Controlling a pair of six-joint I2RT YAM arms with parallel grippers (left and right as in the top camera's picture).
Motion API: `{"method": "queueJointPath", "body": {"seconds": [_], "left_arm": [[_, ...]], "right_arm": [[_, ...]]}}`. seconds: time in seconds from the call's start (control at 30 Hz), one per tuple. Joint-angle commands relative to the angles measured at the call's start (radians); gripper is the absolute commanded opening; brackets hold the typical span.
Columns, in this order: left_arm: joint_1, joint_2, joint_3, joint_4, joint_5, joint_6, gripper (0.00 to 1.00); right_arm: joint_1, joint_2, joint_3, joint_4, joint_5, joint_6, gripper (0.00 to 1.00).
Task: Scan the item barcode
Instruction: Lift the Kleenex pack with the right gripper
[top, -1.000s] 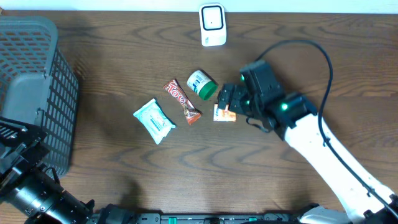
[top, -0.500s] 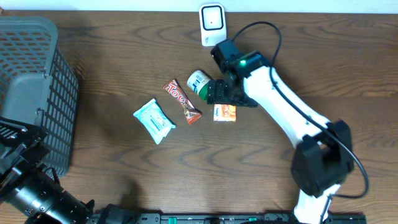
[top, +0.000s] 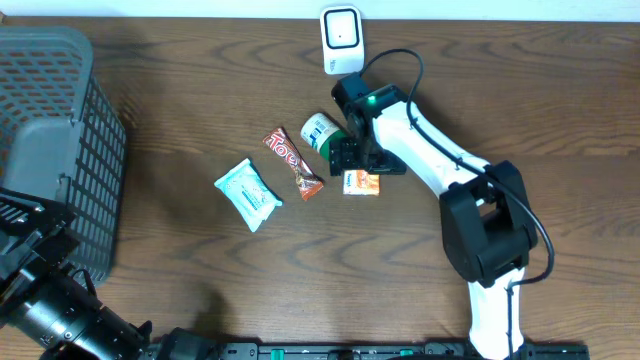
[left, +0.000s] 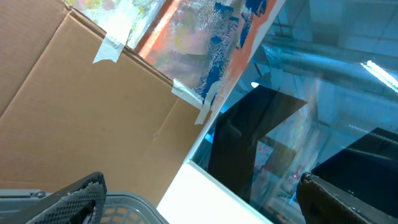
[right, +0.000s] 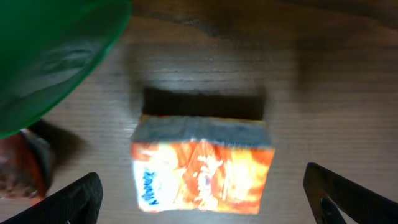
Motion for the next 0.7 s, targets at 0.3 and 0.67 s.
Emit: {"method": "queueJointPath", "body": {"seconds": [0.3, 0.67], "left_arm": [[0.005, -0.011, 0.008, 0.003, -0.002, 0.013, 0.98], [0.005, -0.011, 0.008, 0.003, -0.002, 0.013, 0.98]], "right_arm": [[-0.016, 0.094, 0.019, 0.016, -0.056, -0.071, 0.99], [-0.024, 0.130, 0.020, -0.020, -0.084, -0.072, 0.61]]}}
